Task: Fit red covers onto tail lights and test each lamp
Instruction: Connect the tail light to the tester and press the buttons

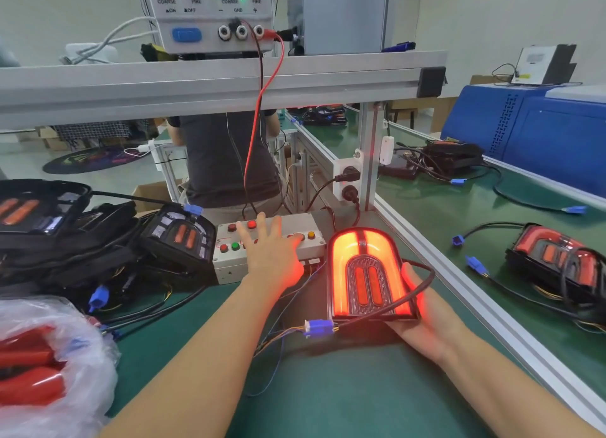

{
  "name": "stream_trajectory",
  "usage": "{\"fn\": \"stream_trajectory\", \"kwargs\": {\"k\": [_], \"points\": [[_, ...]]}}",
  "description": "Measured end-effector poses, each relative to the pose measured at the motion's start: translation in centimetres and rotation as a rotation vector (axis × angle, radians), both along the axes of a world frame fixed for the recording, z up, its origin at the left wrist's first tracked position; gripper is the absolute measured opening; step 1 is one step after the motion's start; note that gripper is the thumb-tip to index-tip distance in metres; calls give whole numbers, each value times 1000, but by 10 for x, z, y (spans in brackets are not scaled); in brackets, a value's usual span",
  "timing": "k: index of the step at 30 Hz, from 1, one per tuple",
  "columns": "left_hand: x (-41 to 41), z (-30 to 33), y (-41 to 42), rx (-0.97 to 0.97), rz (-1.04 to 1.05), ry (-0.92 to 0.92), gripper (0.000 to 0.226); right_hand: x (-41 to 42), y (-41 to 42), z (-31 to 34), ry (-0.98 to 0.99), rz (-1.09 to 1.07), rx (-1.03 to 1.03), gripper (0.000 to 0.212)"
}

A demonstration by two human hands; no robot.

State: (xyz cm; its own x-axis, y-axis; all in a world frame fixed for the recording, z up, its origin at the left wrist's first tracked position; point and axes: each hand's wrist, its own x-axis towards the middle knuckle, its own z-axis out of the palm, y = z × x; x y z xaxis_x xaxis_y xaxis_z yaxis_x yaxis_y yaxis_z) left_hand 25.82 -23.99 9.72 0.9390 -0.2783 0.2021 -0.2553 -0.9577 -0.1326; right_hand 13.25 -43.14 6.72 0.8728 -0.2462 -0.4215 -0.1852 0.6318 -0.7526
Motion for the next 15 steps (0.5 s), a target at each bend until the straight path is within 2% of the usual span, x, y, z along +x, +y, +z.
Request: {"fn": "stream_trajectory", "kwargs": {"k": [6,9,12,14,15], "points": [[1,-1,4,14,-11,54,65,-5,0,6,102,-28,-58,34],[-6,2,6,4,-15,99,68,-6,2,8,136,-49,-155,31],[-25,15,11,-282,-132,163,58,-6,2,8,143,-23,-308,35],[-43,23,22,-552,-324,345,39,-7,-2,7,153,32,-486,41],[-56,26,29,-592,-409,481,36,-8,-5,7,166,55,-611,43]]}}
